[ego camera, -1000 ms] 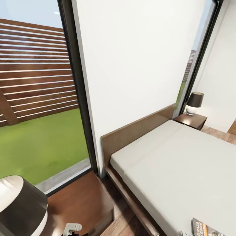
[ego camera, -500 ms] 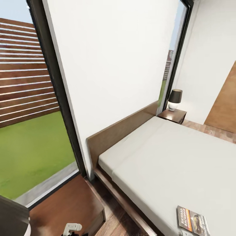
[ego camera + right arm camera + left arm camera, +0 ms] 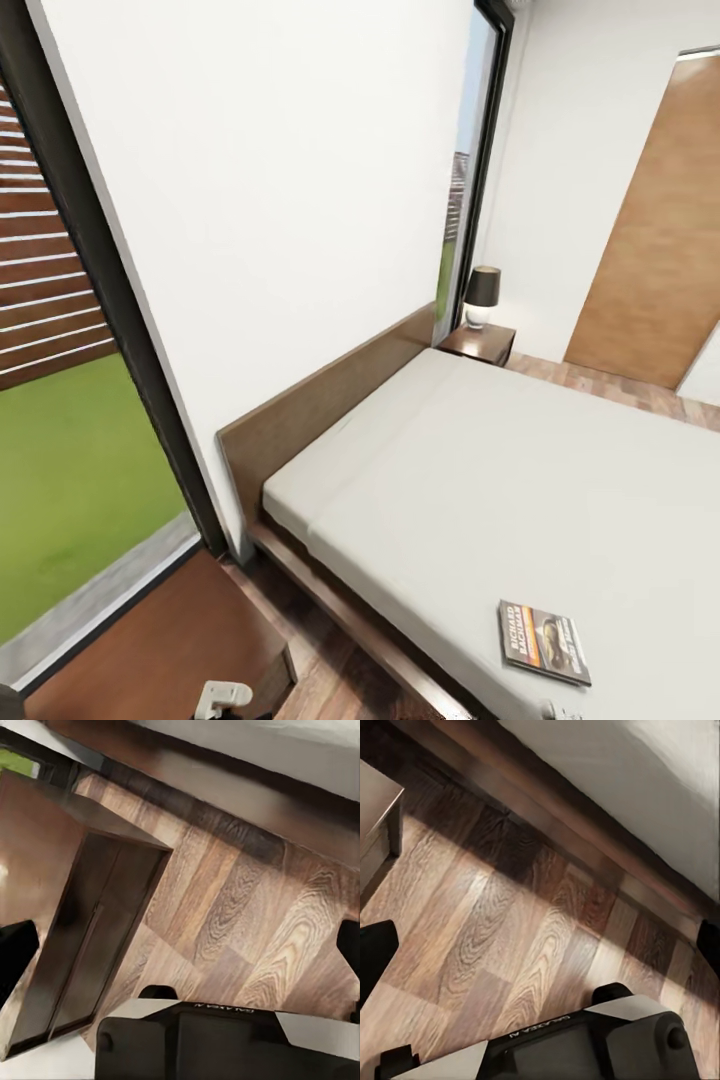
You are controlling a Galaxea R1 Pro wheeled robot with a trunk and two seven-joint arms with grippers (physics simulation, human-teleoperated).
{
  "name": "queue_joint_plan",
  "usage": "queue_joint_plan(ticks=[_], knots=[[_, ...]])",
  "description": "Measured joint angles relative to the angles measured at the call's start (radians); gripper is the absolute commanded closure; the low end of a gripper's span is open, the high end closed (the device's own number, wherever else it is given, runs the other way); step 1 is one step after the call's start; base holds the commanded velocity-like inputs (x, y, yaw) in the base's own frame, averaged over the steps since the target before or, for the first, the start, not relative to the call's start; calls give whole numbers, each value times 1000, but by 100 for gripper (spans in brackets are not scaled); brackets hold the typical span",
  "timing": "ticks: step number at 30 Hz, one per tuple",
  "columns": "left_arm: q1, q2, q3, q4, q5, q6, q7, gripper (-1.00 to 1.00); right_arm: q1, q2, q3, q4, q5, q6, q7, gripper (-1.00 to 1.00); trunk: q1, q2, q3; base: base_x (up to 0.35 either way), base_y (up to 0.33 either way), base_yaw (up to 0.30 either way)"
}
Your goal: In the bedroom, move the book from the bed onto either nightstand, and place the two sandals side by side next to the bed.
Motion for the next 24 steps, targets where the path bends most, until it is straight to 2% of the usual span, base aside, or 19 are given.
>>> queue_joint_plan(ticks=[2,5,24], knots=[[0,1,0,0,0,0,-54,-100,0,-2,0,0,-2,1,75,-100,0,0,0,0,0,-288],[0,4,1,0,0,1,-118,-100,0,-4,-2,-1,-5,5,135,-100,0,0,0,0,0,-281],[0,5,1,0,1,1,-130,-100,0,-5,-1,2,-4,7,152,-100,0,0,0,0,0,-272]])
